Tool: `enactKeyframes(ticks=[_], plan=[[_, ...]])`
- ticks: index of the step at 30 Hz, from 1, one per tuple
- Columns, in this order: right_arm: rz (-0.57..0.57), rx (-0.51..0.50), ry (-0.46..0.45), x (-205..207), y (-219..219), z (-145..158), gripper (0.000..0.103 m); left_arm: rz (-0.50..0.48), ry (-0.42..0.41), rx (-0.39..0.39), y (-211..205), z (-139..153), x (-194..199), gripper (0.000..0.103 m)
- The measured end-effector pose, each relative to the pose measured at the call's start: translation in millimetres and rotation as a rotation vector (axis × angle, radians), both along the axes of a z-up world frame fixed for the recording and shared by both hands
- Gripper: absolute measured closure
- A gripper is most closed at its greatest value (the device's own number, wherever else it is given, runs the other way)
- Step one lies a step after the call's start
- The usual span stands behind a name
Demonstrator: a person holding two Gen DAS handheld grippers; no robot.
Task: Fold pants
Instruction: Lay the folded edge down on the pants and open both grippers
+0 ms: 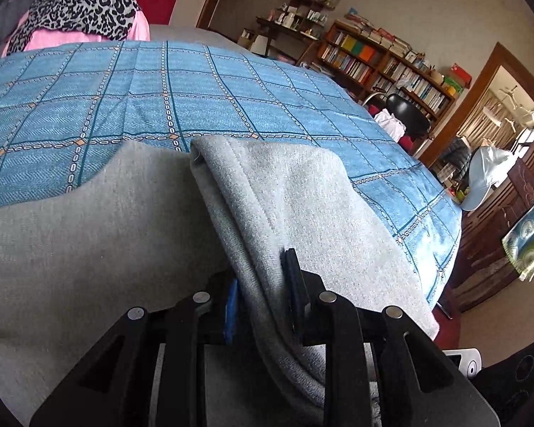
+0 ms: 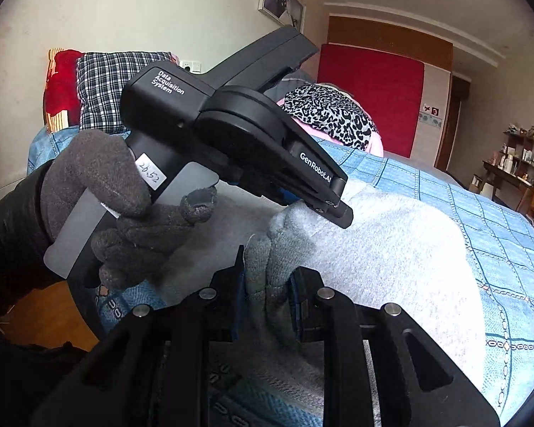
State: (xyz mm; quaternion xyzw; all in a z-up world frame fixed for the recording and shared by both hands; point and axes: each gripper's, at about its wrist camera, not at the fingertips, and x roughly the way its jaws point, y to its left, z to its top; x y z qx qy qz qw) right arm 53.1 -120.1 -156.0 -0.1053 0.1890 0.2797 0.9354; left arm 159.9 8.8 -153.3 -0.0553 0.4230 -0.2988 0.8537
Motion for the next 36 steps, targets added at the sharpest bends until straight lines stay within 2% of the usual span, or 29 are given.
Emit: enactKeyframes(ticks=[2,4,7,8,9,11,16,21,25,28,31,36], plan=[[0.004,0.010,0.041,4.6,-3.0,-5.8,0.080,0.019,0.001,0.037,0.2,-11.1,-1.0,0.077],[0.000,0.022,0.083,8.3,-9.4,-7.5,0.076,0.032,0.038,0.047,-0.3,-26.7,0.2,0.075],[-0.023,0.064,0.071,2.6,-29.7,-1.1,0.058,0.034,-0.005,0.060,-2.4,-25.9,-6.3,0.072],[-0.035,0.077,0.066,0.2,-37.2,1.8,0.057,0.036,-0.014,0.073,-3.6,-23.8,-8.5,0.067],[-0.047,0.090,0.067,-2.6,-46.2,4.1,0.057,0.039,-0.024,0.082,-4.0,-20.9,-9.8,0.059],[-0.076,0.125,0.078,-7.9,-68.5,8.2,0.057,0.054,-0.044,0.092,-2.7,-14.6,-12.9,0.052],[-0.124,0.253,0.148,-17.1,-123.9,17.1,0.057,0.047,-0.107,0.076,-2.1,7.7,-28.2,0.052],[-0.265,0.216,0.160,-15.2,-151.9,10.7,0.057,-0.056,-0.165,0.057,-23.7,23.0,-53.4,0.051],[-0.290,0.189,0.226,-6.4,-165.0,-14.2,0.057,-0.156,-0.134,0.086,-50.5,7.4,-67.0,0.051],[-0.290,0.156,0.239,-0.1,-159.2,-33.6,0.057,-0.152,-0.076,0.134,-55.1,-21.0,-64.8,0.052],[-0.277,0.160,0.247,5.6,-156.5,-33.1,0.057,-0.164,-0.117,0.123,-52.7,-28.9,-73.4,0.052],[-0.261,0.193,0.277,20.8,-165.2,-14.1,0.057,-0.155,-0.111,0.094,-49.3,-31.8,-73.7,0.051]])
